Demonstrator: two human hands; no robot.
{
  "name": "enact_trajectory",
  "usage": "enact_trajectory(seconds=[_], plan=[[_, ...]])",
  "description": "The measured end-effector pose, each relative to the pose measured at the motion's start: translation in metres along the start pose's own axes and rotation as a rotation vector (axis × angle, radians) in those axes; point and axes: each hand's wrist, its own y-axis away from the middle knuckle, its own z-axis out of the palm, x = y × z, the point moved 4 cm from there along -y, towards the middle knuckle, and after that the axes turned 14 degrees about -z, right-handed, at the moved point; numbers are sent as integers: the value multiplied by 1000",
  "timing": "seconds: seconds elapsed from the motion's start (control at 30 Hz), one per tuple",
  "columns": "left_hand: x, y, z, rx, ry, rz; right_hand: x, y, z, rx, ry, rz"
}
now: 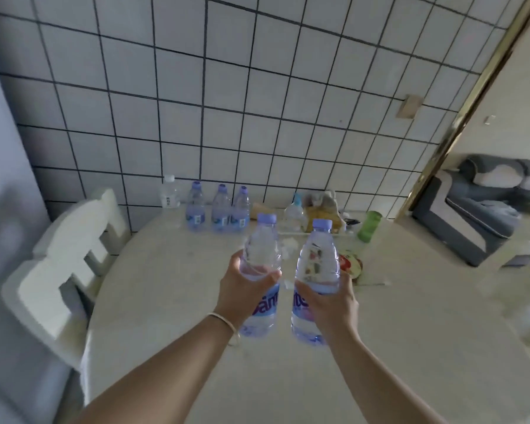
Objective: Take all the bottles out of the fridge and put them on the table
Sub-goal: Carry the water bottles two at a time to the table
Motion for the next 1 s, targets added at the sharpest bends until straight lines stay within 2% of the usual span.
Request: enact_trajectory(seconds=[0.23, 0.43, 0.67, 0.83, 0.93, 1.0], plan=[[-17, -131, -40, 121, -52, -121, 3, -86, 126, -241, -46, 2], [-19, -234, -83, 270, -34, -143, 12, -146, 239, -372, -90, 25], [-36, -317, -141, 392, -87, -194, 31, -189, 350, -432, -86, 54], [-52, -366, -173, 457, -144, -207, 35, -218, 388, -476, -17, 5], [-58, -391, -186, 464, -239, -158, 43, -223, 412, -476, -40, -2], [-61, -404, -192, 487, -215, -106, 50, -224, 425, -438, -70, 28]])
